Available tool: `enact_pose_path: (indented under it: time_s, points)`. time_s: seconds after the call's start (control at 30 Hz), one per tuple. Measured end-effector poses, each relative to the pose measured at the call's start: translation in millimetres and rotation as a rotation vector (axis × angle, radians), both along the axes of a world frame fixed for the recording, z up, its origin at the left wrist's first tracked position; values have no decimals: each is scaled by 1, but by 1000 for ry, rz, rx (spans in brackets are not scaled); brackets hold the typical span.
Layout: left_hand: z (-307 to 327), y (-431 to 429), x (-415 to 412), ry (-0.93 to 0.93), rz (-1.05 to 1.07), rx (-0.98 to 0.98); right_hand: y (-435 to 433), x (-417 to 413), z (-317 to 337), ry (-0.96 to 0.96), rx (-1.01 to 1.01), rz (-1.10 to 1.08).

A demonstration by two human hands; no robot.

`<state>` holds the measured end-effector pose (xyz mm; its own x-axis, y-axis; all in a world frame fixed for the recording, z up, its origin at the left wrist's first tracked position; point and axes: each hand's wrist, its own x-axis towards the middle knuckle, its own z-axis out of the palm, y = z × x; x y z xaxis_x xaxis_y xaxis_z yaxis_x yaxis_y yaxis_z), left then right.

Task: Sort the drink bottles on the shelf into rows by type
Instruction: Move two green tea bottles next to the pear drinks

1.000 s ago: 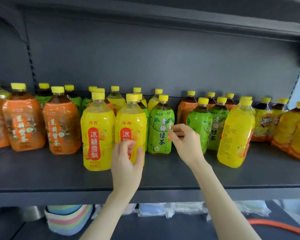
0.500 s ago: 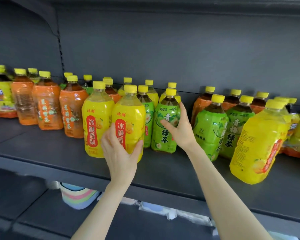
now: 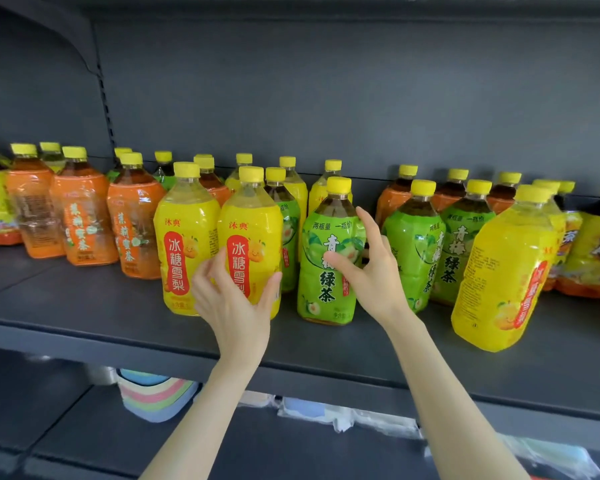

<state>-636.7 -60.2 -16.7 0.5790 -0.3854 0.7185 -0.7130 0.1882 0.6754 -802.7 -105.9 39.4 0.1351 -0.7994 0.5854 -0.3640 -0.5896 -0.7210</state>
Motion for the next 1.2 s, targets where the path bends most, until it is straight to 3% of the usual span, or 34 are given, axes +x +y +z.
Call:
enact_pose_path:
  time_s: [0.13,0.3,0.53,0.77,1.0,1.2]
  points:
    - [-2,13,-13,86,-338,-125,9,-6,-8,-125,27,42]
    - [6,15,-29,100,-659,113,15,-6,-6,-289,202,262]
    - [17,18,-34,196,-885,208,35,-4,-4,-377,171,321]
    - [30,49,-12,397,-782,-19,38,26,7,-293,248,458]
    - [28,64,32,481,-617,-91,-11,54,23,-269,240,266]
    - [27,60,47,504,-590,-88,-60,76,34,-243,352,272]
